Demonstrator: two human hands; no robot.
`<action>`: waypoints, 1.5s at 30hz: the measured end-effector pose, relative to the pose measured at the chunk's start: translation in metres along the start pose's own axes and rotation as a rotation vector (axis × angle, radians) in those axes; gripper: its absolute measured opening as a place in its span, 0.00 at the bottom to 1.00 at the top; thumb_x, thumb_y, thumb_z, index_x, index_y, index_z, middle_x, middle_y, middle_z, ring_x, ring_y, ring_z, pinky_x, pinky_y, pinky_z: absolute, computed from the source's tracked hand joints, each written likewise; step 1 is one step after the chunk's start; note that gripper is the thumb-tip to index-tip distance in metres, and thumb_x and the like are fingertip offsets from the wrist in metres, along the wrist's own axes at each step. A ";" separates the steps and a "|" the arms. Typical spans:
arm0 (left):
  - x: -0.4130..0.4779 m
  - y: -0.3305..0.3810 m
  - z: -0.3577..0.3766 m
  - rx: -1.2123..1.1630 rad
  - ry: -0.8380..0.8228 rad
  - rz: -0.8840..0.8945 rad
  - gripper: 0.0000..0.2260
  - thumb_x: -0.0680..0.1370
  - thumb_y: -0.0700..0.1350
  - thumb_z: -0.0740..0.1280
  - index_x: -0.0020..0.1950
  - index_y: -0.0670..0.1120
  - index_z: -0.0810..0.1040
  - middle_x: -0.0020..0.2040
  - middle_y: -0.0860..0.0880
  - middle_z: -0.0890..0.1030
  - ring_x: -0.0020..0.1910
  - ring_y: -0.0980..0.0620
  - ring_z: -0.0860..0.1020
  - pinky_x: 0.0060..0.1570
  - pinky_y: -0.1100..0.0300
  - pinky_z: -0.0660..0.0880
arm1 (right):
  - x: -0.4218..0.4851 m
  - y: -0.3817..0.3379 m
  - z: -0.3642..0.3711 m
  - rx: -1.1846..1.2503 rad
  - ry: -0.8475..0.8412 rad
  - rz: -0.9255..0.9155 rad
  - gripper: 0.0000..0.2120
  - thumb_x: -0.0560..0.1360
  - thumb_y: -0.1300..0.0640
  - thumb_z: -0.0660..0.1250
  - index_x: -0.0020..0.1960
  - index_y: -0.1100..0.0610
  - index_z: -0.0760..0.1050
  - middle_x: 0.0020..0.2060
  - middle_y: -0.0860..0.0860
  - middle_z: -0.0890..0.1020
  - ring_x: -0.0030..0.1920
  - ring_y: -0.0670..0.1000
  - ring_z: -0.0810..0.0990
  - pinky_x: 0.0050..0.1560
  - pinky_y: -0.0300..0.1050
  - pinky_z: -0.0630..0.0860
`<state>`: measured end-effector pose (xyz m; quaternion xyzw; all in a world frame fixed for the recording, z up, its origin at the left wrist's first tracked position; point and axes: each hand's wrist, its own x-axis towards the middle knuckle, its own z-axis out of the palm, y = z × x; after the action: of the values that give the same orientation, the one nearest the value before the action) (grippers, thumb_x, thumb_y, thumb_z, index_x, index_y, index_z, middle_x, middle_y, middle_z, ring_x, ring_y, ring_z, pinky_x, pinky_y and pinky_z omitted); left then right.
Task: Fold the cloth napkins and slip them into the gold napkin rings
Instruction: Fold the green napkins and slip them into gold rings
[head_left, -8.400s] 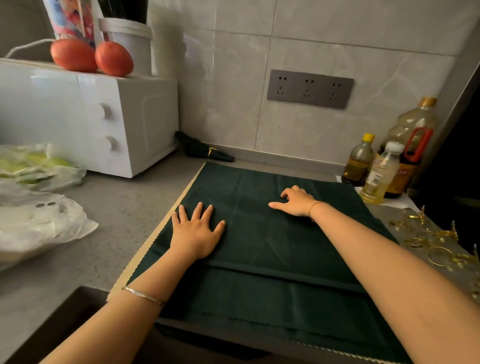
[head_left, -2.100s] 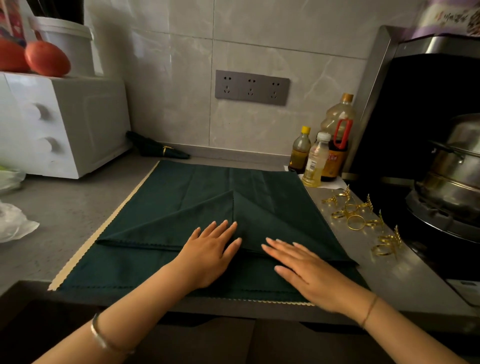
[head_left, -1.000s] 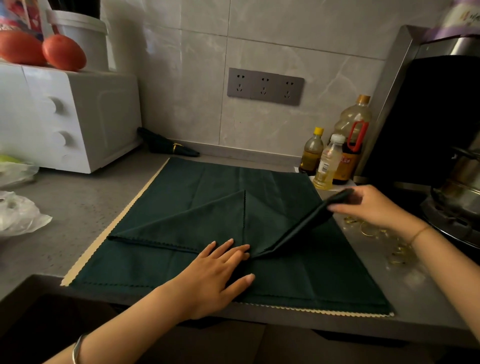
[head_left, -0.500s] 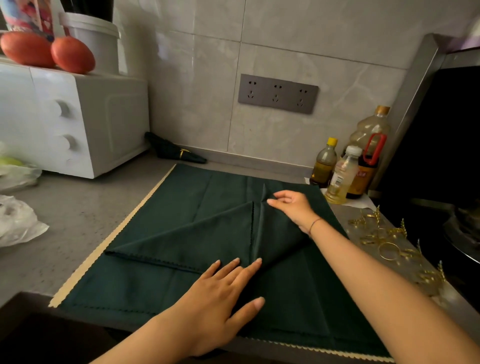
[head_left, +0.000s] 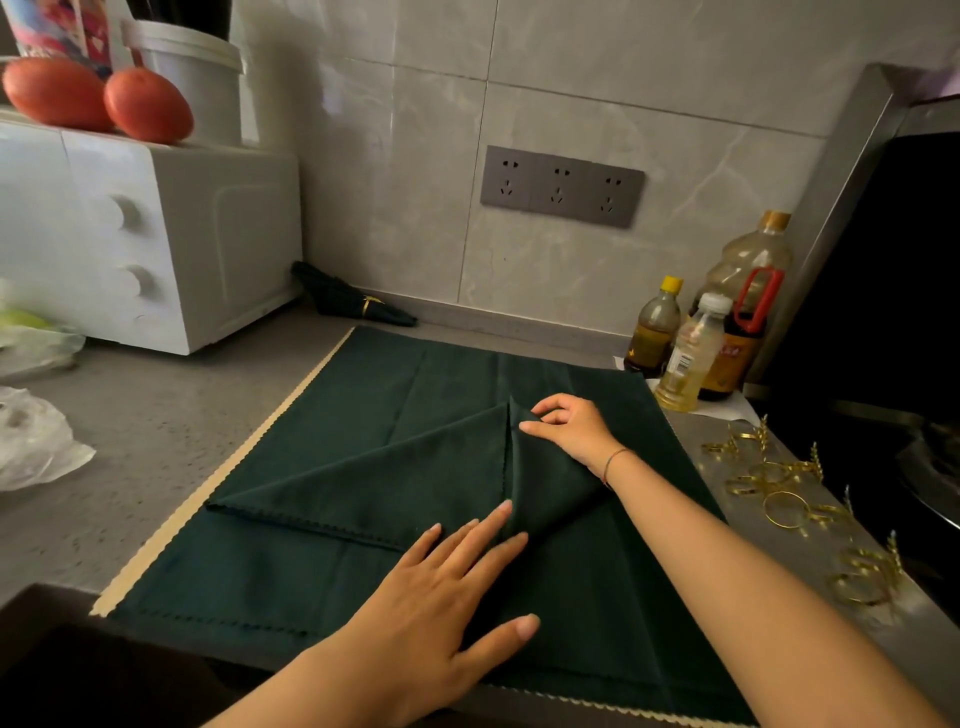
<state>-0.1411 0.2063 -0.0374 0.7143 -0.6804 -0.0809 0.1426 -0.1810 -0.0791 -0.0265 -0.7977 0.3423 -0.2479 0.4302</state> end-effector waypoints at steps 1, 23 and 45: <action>0.000 0.001 -0.001 -0.015 0.002 -0.006 0.30 0.77 0.68 0.44 0.76 0.64 0.38 0.74 0.66 0.37 0.74 0.66 0.38 0.74 0.60 0.36 | 0.000 -0.001 -0.001 0.000 -0.021 0.008 0.13 0.69 0.58 0.75 0.51 0.58 0.77 0.42 0.54 0.83 0.44 0.49 0.81 0.42 0.36 0.76; 0.006 0.002 -0.004 0.195 0.064 -0.001 0.42 0.70 0.73 0.37 0.78 0.51 0.54 0.78 0.59 0.45 0.77 0.56 0.48 0.73 0.61 0.43 | -0.153 -0.010 -0.032 -0.594 -0.397 -0.243 0.22 0.80 0.42 0.44 0.74 0.38 0.50 0.72 0.31 0.47 0.72 0.33 0.40 0.72 0.36 0.38; 0.003 0.011 0.000 0.154 -0.037 -0.068 0.40 0.70 0.73 0.40 0.78 0.55 0.41 0.77 0.59 0.42 0.76 0.57 0.40 0.73 0.60 0.36 | -0.137 0.017 -0.048 -0.819 -0.377 -0.133 0.25 0.81 0.42 0.41 0.76 0.44 0.42 0.76 0.39 0.44 0.72 0.35 0.38 0.73 0.43 0.33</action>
<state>-0.1520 0.2033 -0.0340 0.7441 -0.6626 -0.0461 0.0718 -0.3078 -0.0065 -0.0301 -0.9535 0.2759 0.0304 0.1171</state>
